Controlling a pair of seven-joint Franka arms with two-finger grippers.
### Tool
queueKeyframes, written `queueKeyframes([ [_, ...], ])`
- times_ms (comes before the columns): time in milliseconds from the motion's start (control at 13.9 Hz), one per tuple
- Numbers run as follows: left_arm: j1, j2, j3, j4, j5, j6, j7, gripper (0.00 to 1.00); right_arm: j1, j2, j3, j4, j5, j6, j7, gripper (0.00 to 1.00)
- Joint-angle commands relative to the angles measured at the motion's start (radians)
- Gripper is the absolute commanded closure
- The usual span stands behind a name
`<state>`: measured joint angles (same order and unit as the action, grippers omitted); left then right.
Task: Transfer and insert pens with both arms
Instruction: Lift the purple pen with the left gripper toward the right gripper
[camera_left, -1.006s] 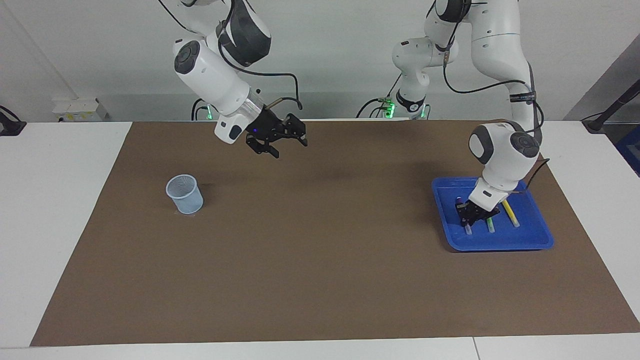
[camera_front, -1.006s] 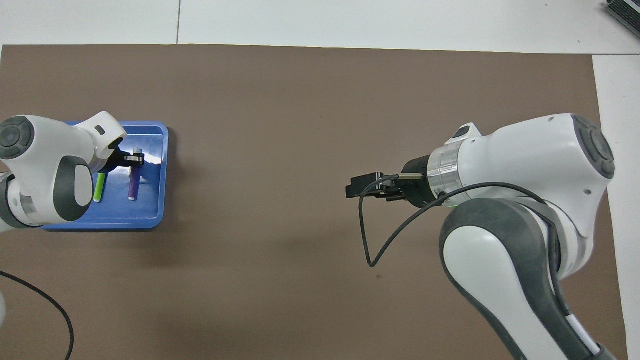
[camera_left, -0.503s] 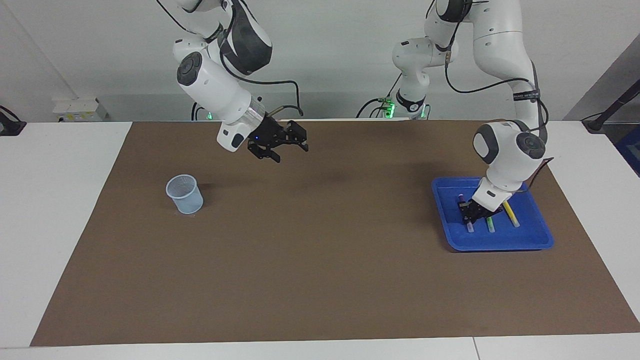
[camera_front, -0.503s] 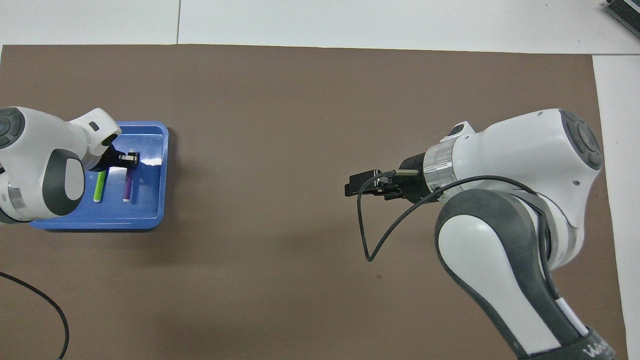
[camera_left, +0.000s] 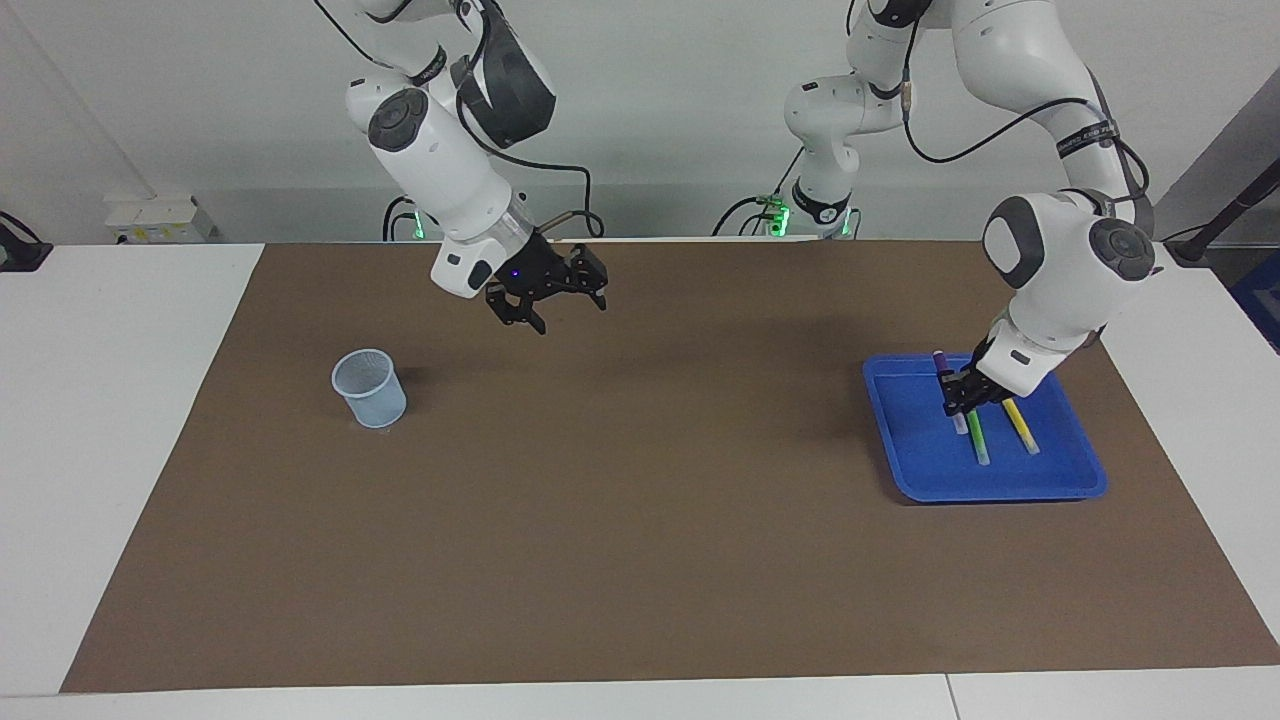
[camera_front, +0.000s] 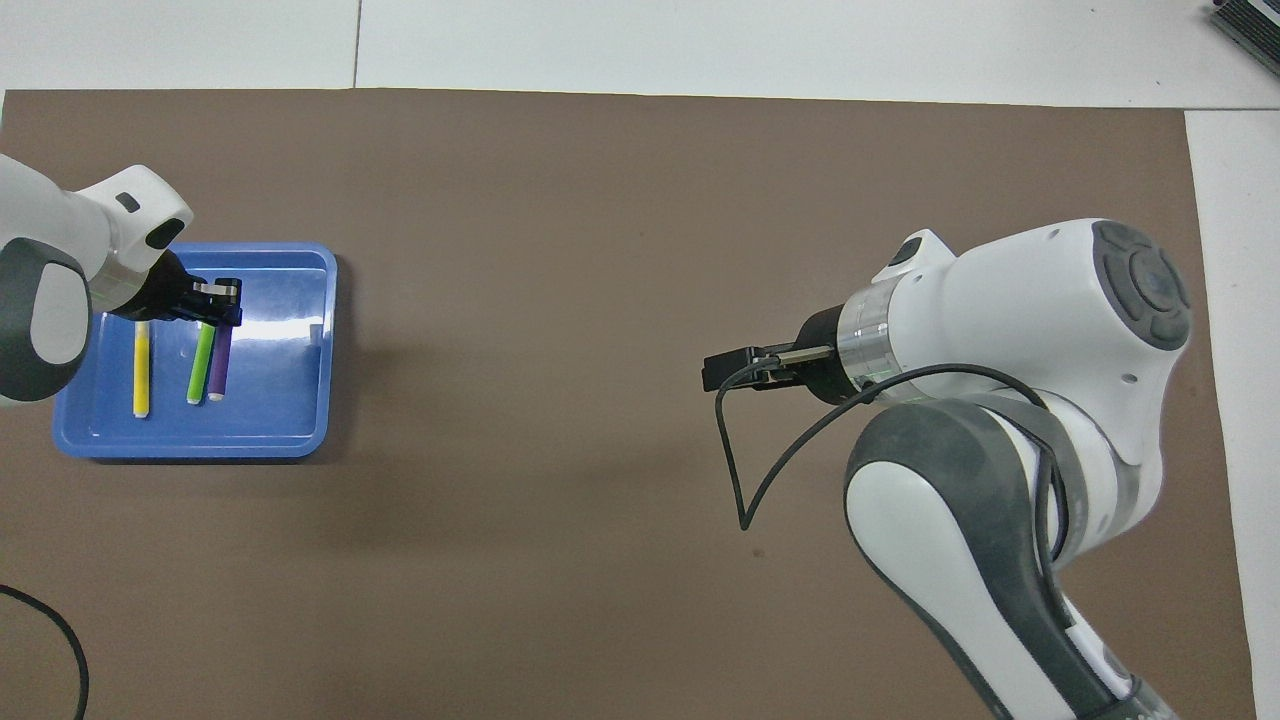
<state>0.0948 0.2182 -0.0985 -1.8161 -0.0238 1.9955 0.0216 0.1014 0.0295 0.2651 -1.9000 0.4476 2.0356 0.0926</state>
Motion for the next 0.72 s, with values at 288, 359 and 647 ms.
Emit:
queueKeyframes([
  [288, -0.03, -0.089, -0.02, 0.012, -0.135, -0.13, -0.418, 1.0, -0.057, 0.004, 0.003, -0.016, 0.206, 0.012, -0.01, 0.0],
  [359, -0.03, -0.095, -0.021, 0.011, -0.165, -0.145, -0.483, 1.0, -0.064, 0.004, 0.003, -0.014, 0.23, 0.003, -0.011, 0.0],
  [647, -0.052, -0.126, -0.029, 0.0, -0.269, -0.169, -0.716, 1.0, -0.051, -0.003, 0.005, -0.03, 0.238, 0.018, -0.008, 0.0],
])
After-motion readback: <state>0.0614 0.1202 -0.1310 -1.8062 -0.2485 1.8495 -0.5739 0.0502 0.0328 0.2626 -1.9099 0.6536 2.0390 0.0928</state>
